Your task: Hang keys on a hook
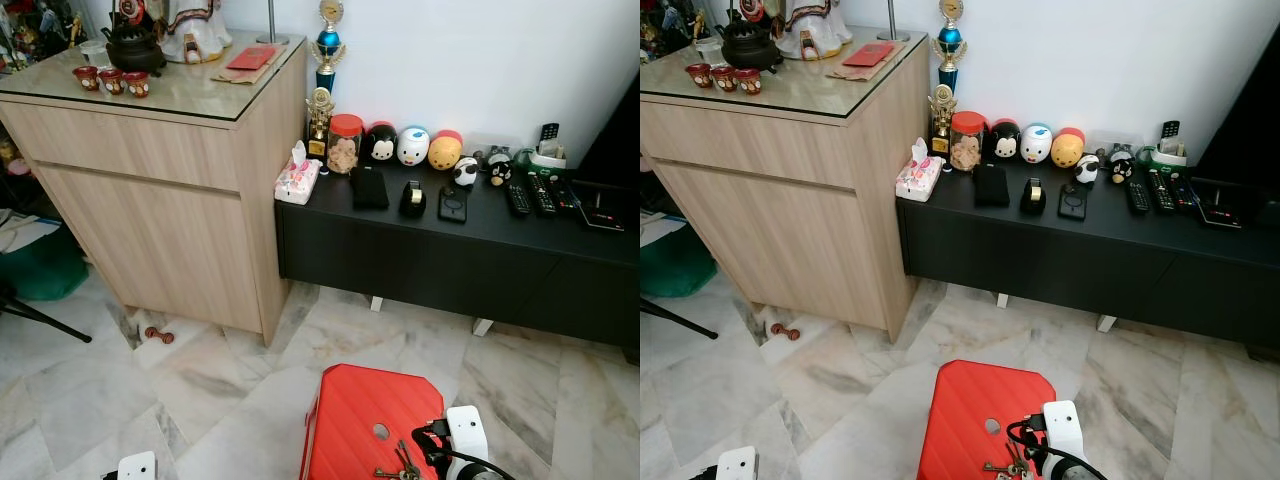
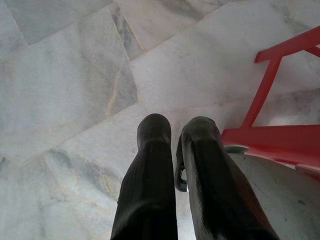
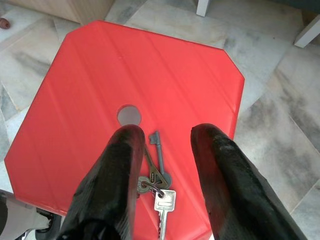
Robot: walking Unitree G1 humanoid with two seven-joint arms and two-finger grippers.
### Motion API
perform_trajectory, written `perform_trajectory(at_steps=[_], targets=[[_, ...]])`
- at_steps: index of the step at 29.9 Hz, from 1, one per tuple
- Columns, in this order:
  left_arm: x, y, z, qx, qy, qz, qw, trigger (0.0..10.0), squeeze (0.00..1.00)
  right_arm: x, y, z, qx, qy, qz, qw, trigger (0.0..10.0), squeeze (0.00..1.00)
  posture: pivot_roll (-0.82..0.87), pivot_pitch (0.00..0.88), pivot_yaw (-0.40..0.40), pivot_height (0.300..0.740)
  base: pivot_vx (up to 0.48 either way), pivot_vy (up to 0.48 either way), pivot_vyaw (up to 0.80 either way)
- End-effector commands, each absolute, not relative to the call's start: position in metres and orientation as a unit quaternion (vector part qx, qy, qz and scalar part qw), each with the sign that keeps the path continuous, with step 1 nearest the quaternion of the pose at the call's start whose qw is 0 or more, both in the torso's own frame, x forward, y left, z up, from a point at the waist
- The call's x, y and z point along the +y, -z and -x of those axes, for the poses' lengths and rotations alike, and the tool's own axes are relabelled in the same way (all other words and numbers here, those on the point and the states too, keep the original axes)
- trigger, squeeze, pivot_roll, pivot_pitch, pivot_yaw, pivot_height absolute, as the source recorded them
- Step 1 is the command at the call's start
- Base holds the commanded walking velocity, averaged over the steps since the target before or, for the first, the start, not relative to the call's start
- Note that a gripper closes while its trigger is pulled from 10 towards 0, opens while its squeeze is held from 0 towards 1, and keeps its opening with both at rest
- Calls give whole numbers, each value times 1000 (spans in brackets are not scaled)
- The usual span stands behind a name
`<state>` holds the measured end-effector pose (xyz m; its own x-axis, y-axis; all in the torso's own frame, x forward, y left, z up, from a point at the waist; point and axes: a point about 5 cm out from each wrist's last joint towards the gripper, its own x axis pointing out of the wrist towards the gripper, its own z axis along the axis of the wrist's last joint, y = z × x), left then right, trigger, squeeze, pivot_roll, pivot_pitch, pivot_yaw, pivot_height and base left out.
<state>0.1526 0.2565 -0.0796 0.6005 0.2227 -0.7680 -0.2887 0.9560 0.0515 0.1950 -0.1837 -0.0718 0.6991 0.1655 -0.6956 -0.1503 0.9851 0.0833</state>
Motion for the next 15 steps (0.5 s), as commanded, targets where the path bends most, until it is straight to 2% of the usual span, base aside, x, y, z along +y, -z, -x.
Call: perform_trajectory(at_steps=[1, 5, 10, 15], targets=[[258, 80, -151, 426, -137, 30, 894, 10000, 0, -187, 71, -196, 377, -82, -8, 922, 10000, 0, 164, 23, -51, 704, 0, 0, 0], [258, 80, -152, 426, -136, 30, 894, 10000, 0, -188, 72, -195, 387, -84, -1, 918, 10000, 0, 164, 24, -51, 704, 0, 0, 0], [258, 79, -152, 426, -136, 30, 894, 10000, 0, -187, 72, -196, 384, -83, -8, 919, 10000, 0, 160, 24, -49, 659, 0, 0, 0], [258, 79, -152, 426, -135, 29, 894, 10000, 0, -187, 70, -197, 374, -76, -20, 924, 10000, 0, 162, 26, -47, 651, 0, 0, 0]])
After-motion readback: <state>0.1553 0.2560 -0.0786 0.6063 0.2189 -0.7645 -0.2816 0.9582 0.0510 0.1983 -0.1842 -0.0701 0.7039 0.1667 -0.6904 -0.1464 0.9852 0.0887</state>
